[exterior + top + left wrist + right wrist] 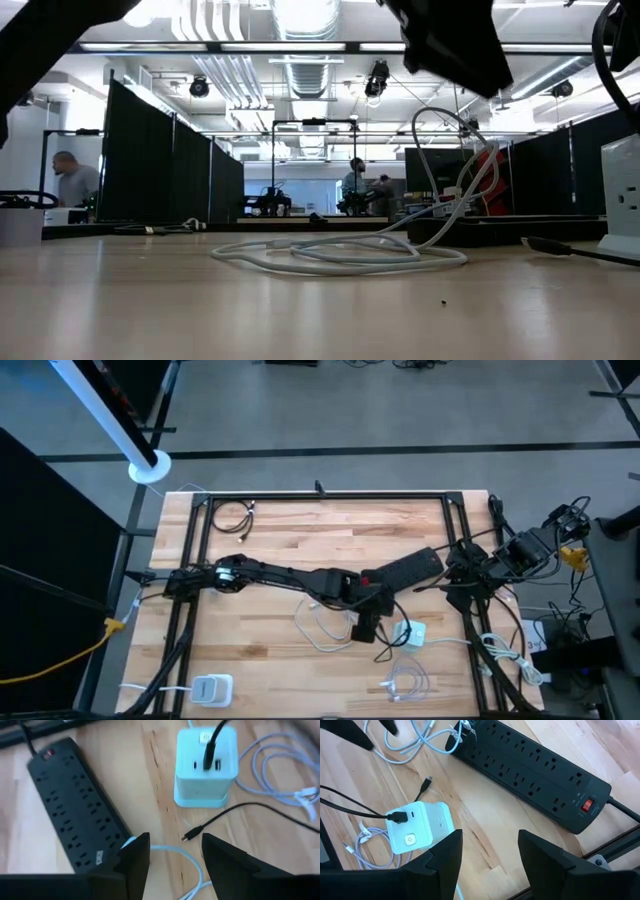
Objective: Plug in charger cables
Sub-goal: Insert the white charger cable into the right white outlet extension
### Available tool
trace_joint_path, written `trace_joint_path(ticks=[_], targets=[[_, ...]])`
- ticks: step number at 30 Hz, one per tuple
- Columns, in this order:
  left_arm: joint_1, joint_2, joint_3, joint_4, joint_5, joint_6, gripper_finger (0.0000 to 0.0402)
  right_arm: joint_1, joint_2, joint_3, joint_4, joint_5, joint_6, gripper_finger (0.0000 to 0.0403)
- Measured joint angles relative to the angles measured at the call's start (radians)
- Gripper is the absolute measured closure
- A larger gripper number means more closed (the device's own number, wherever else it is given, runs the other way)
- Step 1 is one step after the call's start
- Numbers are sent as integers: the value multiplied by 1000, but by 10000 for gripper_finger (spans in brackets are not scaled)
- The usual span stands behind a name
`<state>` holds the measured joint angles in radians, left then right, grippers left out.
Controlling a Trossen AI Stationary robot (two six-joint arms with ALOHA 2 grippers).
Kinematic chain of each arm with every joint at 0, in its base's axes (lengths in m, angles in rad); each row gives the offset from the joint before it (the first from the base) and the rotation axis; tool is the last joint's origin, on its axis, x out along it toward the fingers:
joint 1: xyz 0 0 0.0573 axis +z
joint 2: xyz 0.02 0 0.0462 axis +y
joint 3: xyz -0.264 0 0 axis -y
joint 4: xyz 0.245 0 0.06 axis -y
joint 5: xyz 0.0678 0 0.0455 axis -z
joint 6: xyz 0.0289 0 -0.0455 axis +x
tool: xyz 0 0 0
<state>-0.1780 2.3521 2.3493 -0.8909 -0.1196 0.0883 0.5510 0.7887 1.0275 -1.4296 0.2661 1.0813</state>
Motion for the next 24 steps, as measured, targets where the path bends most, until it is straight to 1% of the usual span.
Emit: trace_joint_path(ticks=[3, 8, 12, 16, 18, 21, 24], targets=[[0, -42, 0, -9, -9, 0, 257, 0, 0, -2, 0, 10, 0, 228], [-4, -127, -1, -26, -55, 0, 285, 0, 0, -2, 4, 61, 0, 227], [-7, -192, -1, -30, -58, 0, 304, 0, 0, -2, 8, 101, 0, 229], [-21, -250, -2, -43, -59, -3, 319, 0, 1, -3, 35, 103, -9, 228], [-35, -280, -2, -48, -85, -3, 325, 0, 6, -3, 61, 103, -9, 227], [-67, -321, -2, -64, -158, -1, 335, 0, 24, -3, 108, 103, -25, 227], [-104, -356, -2, -91, -210, 2, 337, 0, 53, -3, 165, 102, -60, 229]])
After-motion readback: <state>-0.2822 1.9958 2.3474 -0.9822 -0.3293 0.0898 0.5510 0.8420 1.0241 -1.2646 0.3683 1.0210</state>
